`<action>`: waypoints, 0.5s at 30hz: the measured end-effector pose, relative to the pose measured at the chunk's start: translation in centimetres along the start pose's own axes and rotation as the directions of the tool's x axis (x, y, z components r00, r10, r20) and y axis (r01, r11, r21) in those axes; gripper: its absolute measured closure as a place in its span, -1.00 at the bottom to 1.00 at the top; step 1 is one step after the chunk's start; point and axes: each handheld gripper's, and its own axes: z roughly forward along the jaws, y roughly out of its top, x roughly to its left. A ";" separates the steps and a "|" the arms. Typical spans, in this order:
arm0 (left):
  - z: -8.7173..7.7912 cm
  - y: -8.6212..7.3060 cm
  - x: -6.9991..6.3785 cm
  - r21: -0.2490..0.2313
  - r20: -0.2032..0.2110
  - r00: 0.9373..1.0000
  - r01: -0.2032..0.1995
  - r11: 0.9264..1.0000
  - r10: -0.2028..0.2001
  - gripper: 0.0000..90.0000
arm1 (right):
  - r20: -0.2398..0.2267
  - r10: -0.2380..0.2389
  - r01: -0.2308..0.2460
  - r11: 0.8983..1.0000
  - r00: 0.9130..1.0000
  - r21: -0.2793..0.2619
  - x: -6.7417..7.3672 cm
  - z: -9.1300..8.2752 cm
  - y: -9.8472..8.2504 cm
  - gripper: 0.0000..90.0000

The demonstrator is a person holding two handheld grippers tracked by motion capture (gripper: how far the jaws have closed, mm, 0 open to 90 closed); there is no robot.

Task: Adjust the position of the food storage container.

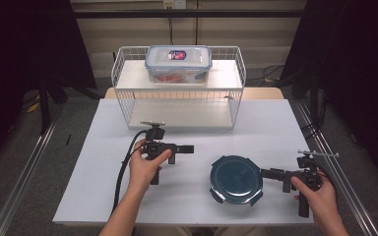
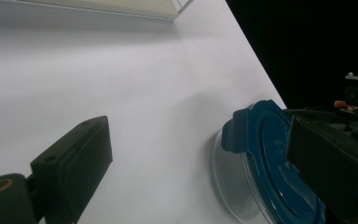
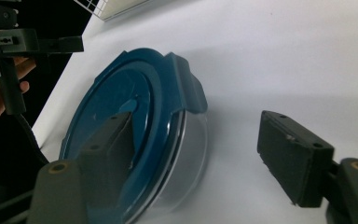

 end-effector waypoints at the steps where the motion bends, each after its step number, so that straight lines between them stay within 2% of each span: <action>1: 0.0 0.0 0.0 0.001 0.001 1.000 0.002 1.000 -0.002 -0.85 | 0.002 0.001 -0.001 1.000 1.000 0.006 -0.1 0.0 -0.1 -0.36; 3: 0.0 -0.1 -0.1 -0.011 -0.001 1.000 0.008 1.000 -0.008 -0.85 | 0.001 0.005 -0.005 1.000 1.000 0.009 -0.2 -0.1 -0.2 -0.34; 5: -0.2 0.0 0.0 -0.005 -0.004 1.000 -0.004 1.000 0.004 -0.85 | 0.004 0.012 -0.013 1.000 1.000 0.008 -0.3 -0.2 -0.2 -0.28; 6: -0.2 0.0 -0.1 -0.015 -0.002 1.000 0.008 1.000 -0.008 -0.85 | 0.003 0.013 -0.013 1.000 1.000 0.012 -0.3 -0.3 -0.2 -0.24; 7: -0.4 0.0 0.0 -0.010 -0.006 1.000 -0.007 1.000 0.007 -0.85 | -0.002 0.014 -0.014 1.000 1.000 0.017 -0.3 -0.3 -0.2 -0.20; 9: -0.4 0.0 0.0 -0.011 -0.001 1.000 -0.005 1.000 0.005 -0.84 | -0.004 0.018 -0.018 1.000 1.000 0.023 -0.2 -0.4 -0.2 -0.14; 11: -0.5 0.0 0.0 -0.012 -0.003 1.000 0.002 1.000 -0.002 -0.84 | -0.003 0.023 -0.023 0.999 1.000 0.036 -0.3 -0.6 -0.2 0.03; 12: -0.5 0.0 0.0 -0.014 0.002 1.000 0.004 1.000 -0.004 -0.84 | 0.004 0.021 -0.021 0.998 1.000 0.059 -0.4 -0.8 -0.3 0.23; 15: -0.5 0.0 0.1 -0.014 -0.005 1.000 -0.003 1.000 0.003 -0.84 | 0.017 0.015 -0.016 0.995 1.000 0.102 -0.5 -0.9 -0.4 0.45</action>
